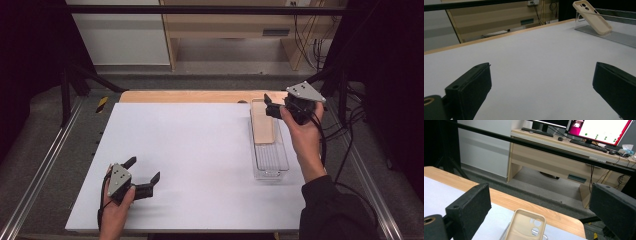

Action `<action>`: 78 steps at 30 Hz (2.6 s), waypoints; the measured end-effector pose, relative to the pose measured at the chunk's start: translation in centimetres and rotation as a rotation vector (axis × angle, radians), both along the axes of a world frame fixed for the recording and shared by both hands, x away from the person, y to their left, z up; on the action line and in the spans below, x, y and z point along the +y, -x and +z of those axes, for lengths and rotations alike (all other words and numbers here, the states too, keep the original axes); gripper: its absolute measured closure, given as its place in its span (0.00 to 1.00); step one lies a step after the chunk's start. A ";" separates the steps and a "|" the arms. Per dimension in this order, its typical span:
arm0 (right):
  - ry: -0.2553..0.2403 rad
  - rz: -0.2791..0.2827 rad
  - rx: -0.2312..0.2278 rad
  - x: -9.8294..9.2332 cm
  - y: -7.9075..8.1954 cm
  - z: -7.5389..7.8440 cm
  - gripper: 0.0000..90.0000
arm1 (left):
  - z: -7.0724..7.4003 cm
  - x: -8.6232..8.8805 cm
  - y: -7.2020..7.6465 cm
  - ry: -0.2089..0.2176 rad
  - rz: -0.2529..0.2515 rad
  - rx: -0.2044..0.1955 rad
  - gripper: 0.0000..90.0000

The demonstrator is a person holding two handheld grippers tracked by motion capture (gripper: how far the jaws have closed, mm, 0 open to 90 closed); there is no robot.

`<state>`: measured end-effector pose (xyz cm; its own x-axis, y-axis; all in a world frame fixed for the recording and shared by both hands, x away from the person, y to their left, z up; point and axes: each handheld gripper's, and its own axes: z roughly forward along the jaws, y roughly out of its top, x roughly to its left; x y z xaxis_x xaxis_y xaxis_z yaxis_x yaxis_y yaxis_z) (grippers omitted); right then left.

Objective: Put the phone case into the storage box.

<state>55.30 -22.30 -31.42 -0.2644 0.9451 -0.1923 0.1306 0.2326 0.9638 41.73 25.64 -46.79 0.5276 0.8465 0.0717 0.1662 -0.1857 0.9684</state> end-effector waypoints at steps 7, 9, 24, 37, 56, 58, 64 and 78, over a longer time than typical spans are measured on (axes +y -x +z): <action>-0.019 0.005 -0.013 -0.2 0.3 0.1 0.05 | 0.1 0.3 0.0 0.001 0.004 -0.002 0.02; -0.028 0.007 -0.012 -0.4 0.4 0.1 0.05 | 0.1 0.3 0.1 0.000 0.005 -0.003 0.02; -0.124 0.013 -0.027 -1.6 0.9 0.1 0.04 | 0.2 0.5 0.1 -0.008 0.002 -0.010 0.02; -0.148 0.041 -0.020 -1.6 1.4 -0.1 0.04 | 0.2 0.9 0.2 -0.001 0.012 -0.014 0.03; -0.209 0.054 -0.015 -3.4 2.5 -1.1 0.04 | 0.5 2.3 0.2 0.024 0.035 -0.022 0.03; -0.212 0.053 -0.014 -3.7 2.6 -1.2 0.04 | 0.5 2.3 0.2 0.025 0.036 -0.022 0.03; -0.239 0.053 -0.003 -4.6 3.0 -1.4 0.03 | 0.4 2.2 0.2 0.021 0.033 -0.021 0.03; -0.264 0.066 0.018 -5.6 3.7 -2.6 0.03 | 0.4 2.2 0.2 0.021 0.033 -0.018 0.03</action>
<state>51.64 -27.91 -34.05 -0.3281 0.9425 0.0640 0.1410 -0.0181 0.9898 41.58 27.87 -46.43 0.4980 0.8649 0.0628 0.1541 -0.1595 0.9751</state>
